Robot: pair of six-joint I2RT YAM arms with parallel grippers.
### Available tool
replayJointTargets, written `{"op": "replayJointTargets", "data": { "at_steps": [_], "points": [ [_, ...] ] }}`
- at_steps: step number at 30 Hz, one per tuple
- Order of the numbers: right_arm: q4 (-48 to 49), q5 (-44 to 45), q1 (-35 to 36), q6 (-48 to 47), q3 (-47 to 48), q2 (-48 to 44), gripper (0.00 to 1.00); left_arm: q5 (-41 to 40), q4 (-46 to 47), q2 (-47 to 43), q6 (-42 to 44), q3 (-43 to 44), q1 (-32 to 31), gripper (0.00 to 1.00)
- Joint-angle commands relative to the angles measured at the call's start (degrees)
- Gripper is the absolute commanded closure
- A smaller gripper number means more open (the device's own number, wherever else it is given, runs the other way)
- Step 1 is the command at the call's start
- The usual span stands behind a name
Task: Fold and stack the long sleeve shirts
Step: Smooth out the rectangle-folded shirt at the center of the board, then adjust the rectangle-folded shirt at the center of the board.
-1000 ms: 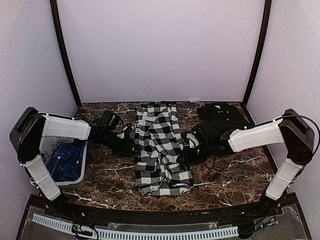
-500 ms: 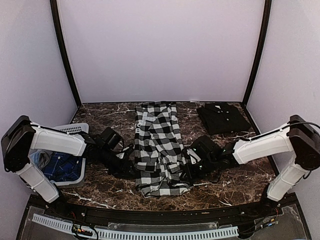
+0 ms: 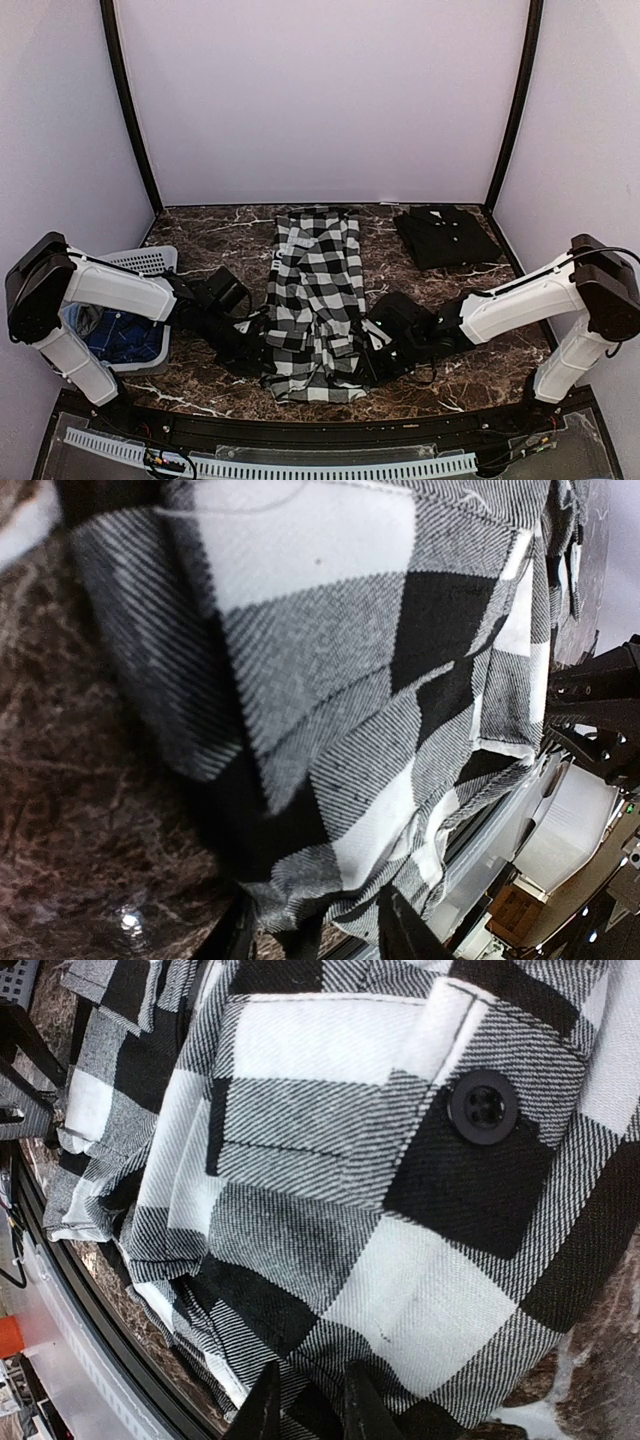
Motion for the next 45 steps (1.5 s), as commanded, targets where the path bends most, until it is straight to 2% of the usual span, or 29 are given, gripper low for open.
{"op": "replayJointTargets", "data": {
  "at_steps": [1,2,6,9,13,15,16,17,21,27,30,36,45],
  "points": [
    [-3.05,0.83,0.96,0.68,2.17,-0.19,0.8,0.68,-0.38,1.16,-1.38,-0.87,-1.47,0.64],
    [-3.66,1.63,0.96,0.62,2.66,-0.82,0.8,0.5,-0.73,1.13,-1.5,-1.06,-1.68,0.66],
    [-5.83,4.87,0.61,0.88,4.37,-3.91,0.79,0.3,-1.27,0.76,-2.13,-1.68,-1.78,0.93],
    [-6.19,6.67,-0.32,1.69,4.28,-6.37,0.74,-0.37,-2.47,0.24,-1.91,-1.32,-1.78,1.0],
    [-3.18,5.7,-3.43,3.63,0.22,-9.7,0.66,-0.28,-3.82,-1.42,-1.38,-0.51,-1.78,1.0],
    [-0.6,4.13,-5.42,4.51,-2.08,-10.57,0.63,-0.49,-4.88,-2.35,-0.7,0.08,-1.78,0.91],
    [0.8,3.34,-6.34,4.81,-3.01,-10.72,0.62,-0.8,-5.38,-2.81,-0.49,0.28,-1.78,0.81],
    [2.05,2.61,-7.11,5.0,-3.93,-10.78,0.61,-1.8,-6.61,-3.88,-0.31,0.81,-1.78,0.76],
    [8.94,-1.17,-10.16,6.04,-7.25,-9.71,0.6,-5.14,-10.12,-6.26,1.24,3.44,-0.63,0.68],
    [16.43,-5.44,-13.45,7.55,-11.28,-8.1,0.55,-5.02,-7.8,-6.99,3.11,3.75,6.87,0.57],
    [18.6,-6.59,-14.48,7.71,-12.36,-7.37,0.52,-2.72,-2.29,-4.95,2.8,3.15,9.84,0.55],
    [21.41,-7.87,-14.84,8.09,-12.84,-4.96,0.51,0.68,7.58,1.2,-0.05,2.55,11.0,0.56],
    [22.13,-7.48,-14.83,8.4,-14.09,-4.38,0.53,2.38,9.65,2.04,-0.9,2.75,10.96,0.66]
  ]
}}
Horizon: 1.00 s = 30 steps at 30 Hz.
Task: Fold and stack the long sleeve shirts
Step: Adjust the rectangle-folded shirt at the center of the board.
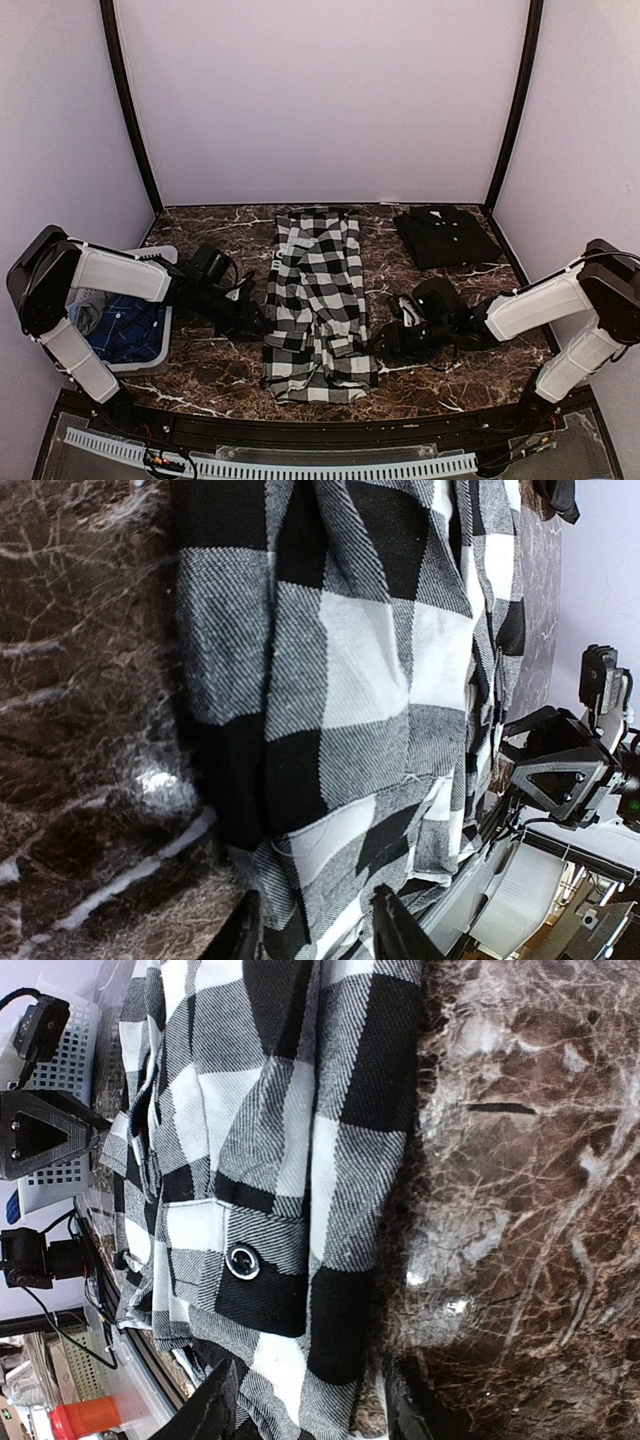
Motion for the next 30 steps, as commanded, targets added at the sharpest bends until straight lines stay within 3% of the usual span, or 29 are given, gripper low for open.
{"op": "replayJointTargets", "data": {
  "at_steps": [1,6,14,23,30],
  "points": [
    [2.12,-0.36,-0.33,0.62,-1.24,0.75,0.52,2.02,1.77,-0.49,-0.3,-0.1,0.23,0.68],
    [3.24,-0.42,-0.33,1.47,-2.26,0.6,0.53,1.79,0.12,0.91,0.69,0.68,-0.35,0.76],
    [3.23,-0.34,-0.33,1.58,-2.59,0.7,0.53,1.39,-2.4,2.52,1.81,2.88,-2.58,0.78],
    [2.86,-0.34,-0.33,1.74,-2.85,0.78,0.54,4.43,-5.66,0.2,1.79,5.15,-2.8,0.98],
    [3.06,-0.21,-0.37,1.93,-2.85,0.85,0.54,7.07,-7.8,-0.98,1.54,4.01,-2.87,1.0]
  ]
}}
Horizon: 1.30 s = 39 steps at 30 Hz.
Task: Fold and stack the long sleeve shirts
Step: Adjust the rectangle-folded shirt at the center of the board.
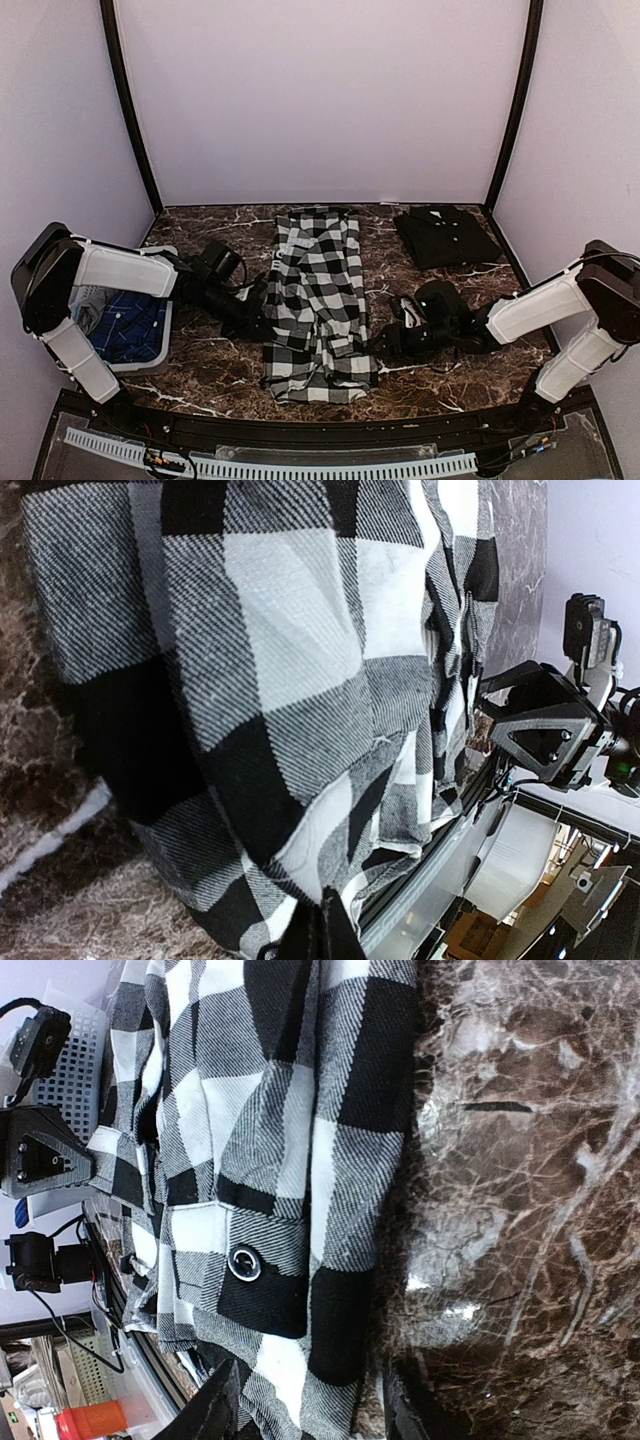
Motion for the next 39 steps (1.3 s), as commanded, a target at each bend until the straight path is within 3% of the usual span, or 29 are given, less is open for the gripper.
{"op": "replayJointTargets", "data": {
  "at_steps": [1,12,21,28,39],
  "points": [
    [-0.61,-0.27,-0.33,0.62,-0.99,0.83,0.54,2.8,-2.91,-2.43,0.34,-0.43,-0.32,1.0],
    [-0.6,-0.73,-0.33,0.26,-0.4,1.39,0.54,1.61,-0.43,1.79,0.36,-2.94,-1.46,1.0],
    [-1.52,-0.81,-0.24,-0.24,-0.2,1.65,0.53,-2.11,-7.67,-1.1,4.67,-0.23,-1.74,0.71],
    [-1.21,-1.18,-0.24,-0.52,0.83,3.15,0.53,-8.05,-14.55,-4.87,7.5,-0.34,-1.61,0.59],
    [0.48,-2.58,-0.24,-0.53,1.52,5.54,0.56,-3.09,-2.06,-0.64,2.45,-3.79,-1.52,0.57]
  ]
}}
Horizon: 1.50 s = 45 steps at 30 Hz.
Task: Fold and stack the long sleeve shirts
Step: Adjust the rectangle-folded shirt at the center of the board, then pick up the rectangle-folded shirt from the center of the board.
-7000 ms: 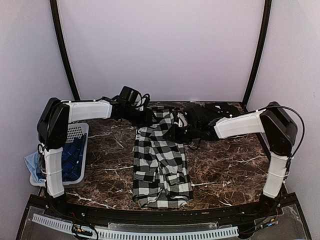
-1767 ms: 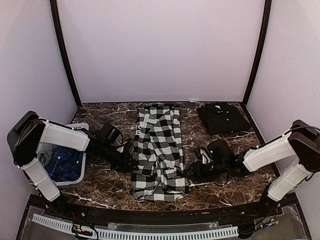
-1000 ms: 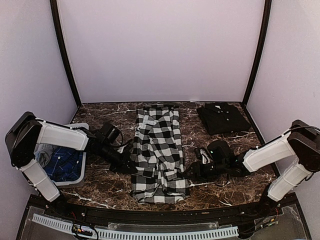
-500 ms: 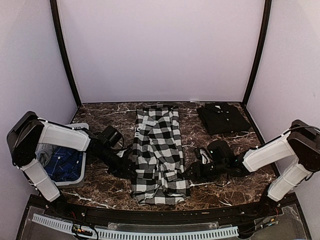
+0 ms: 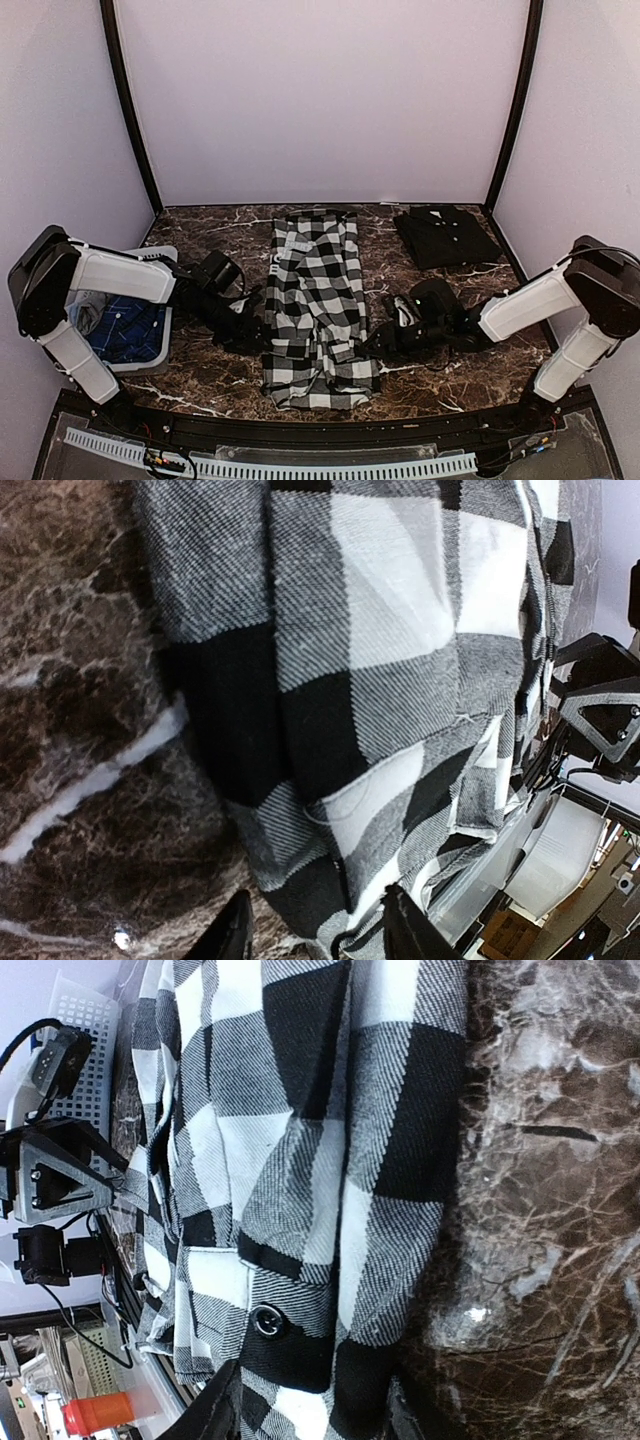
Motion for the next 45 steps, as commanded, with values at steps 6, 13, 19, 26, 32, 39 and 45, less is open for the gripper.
{"op": "replayJointTargets", "data": {
  "at_steps": [6,13,19,26,32,39,45],
  "points": [
    [-0.06,-1.13,-0.26,0.01,-0.51,3.51,0.6,2.1,4.85,3.39,-1.9,-2.28,-0.39,0.68],
    [2.76,-2.31,-0.26,0.97,-1.28,4.58,0.64,3.43,6.87,4.86,-3.72,-3.29,-2.0,0.74],
    [4.88,-3.58,-0.24,1.77,-1.77,5.14,0.73,4.96,8.32,5.31,-5.03,-3.75,-2.36,0.85],
    [5.9,-4.17,-0.24,2.33,-1.75,4.0,0.89,7.56,9.19,3.5,-6.17,-3.76,-2.4,0.95],
    [6.2,-4.6,-0.24,2.97,-1.61,1.67,1.0,8.82,9.16,1.57,-7.0,-3.4,-2.36,1.0],
    [4.97,-4.98,-0.24,3.23,-1.01,-1.06,1.0,9.33,7.43,-1.5,-6.82,-1.91,-1.84,1.0],
    [4.17,-5.06,-0.32,3.96,0.61,-3.38,1.0,12.17,10.61,-4.09,-8.81,-2.41,-0.24,1.0]
  ]
}}
